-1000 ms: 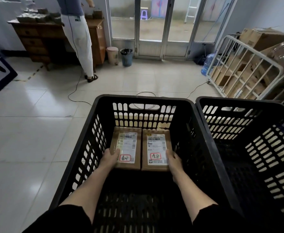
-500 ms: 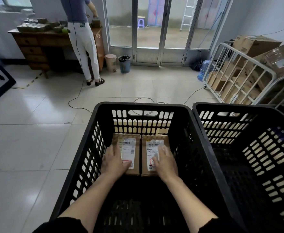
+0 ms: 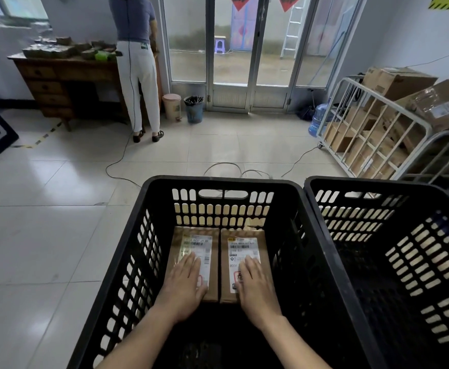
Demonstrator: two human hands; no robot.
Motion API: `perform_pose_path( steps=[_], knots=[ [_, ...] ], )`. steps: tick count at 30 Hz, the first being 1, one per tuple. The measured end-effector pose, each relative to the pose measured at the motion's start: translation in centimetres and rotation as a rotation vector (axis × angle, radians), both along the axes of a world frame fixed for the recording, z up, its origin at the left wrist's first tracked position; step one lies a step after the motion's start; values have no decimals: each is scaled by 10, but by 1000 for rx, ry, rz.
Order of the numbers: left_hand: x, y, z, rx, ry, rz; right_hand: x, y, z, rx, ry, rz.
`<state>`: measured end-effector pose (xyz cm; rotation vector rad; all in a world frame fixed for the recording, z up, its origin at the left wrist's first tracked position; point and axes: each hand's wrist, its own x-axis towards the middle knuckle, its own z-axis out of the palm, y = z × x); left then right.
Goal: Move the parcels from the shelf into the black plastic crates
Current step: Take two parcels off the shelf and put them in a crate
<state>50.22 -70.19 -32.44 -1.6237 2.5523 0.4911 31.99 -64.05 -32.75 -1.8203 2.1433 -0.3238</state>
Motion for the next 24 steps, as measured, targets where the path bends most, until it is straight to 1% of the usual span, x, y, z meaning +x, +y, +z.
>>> perform_pose_path(
  steps=[6,10,13,20,24],
  knots=[
    [-2,-3,6,59,-27,-11,-4,-2,-4,-3,11,15],
    [-3,-6,23,104,-97,-28,-1,-6,10,38,-5,14],
    [-6,-7,37,101,-141,-39,1,-8,23,28,-21,4],
    [-7,9,66,18,-83,-23,12,0,57,-20,16,46],
    [-1,19,90,-22,-37,-8,18,13,78,-7,42,54]
  ],
)
